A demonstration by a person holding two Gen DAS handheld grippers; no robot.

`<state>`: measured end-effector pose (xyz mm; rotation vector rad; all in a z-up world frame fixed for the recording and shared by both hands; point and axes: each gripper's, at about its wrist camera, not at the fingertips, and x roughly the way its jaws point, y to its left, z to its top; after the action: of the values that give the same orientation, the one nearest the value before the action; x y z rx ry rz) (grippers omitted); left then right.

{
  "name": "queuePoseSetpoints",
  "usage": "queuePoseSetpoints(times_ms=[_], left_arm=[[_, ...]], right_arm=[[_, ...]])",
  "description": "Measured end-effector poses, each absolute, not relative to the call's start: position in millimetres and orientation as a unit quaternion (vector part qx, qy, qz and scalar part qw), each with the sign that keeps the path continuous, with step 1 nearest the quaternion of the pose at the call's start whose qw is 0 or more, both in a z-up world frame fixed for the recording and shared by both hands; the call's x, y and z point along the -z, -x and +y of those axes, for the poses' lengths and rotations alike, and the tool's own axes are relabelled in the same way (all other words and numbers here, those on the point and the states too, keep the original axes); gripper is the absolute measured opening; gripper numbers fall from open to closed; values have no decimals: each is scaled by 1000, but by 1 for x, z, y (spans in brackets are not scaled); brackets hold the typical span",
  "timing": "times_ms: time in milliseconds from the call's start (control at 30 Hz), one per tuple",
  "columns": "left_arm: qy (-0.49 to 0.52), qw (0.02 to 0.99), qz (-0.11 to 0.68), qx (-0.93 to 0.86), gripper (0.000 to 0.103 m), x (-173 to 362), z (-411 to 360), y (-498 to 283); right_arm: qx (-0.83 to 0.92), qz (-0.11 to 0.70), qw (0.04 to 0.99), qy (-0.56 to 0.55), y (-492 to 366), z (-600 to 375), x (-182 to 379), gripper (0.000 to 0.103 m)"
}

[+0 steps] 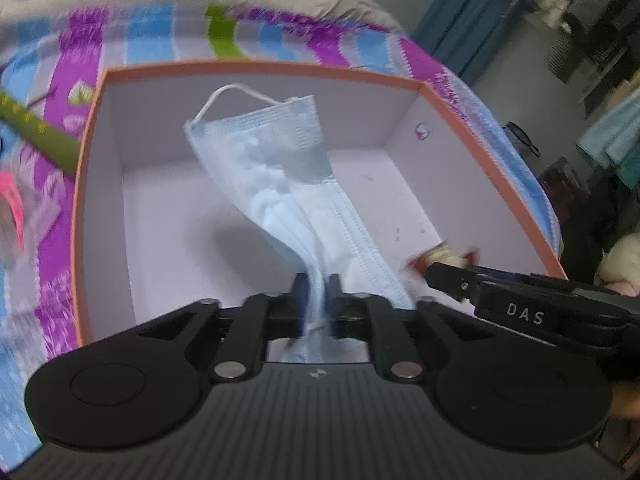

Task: Organize soft objects
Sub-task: 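Carry both items over the orange box and open both tools to drop them, then withdraw both open tools from the box back toward the pile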

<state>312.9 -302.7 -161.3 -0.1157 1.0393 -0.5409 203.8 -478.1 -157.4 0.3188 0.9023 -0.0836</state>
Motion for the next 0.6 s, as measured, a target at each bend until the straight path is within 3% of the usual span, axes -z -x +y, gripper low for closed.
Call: queuePoseSetpoints(times_ms=[67, 600], left_arm=[[58, 834, 485, 256, 45, 161, -302, -310], [55, 866, 433, 246, 45, 96, -266, -237]], right_arm=[[36, 434, 887, -156, -202, -480, 157, 47], [30, 391, 907, -156, -137, -453, 108, 50]])
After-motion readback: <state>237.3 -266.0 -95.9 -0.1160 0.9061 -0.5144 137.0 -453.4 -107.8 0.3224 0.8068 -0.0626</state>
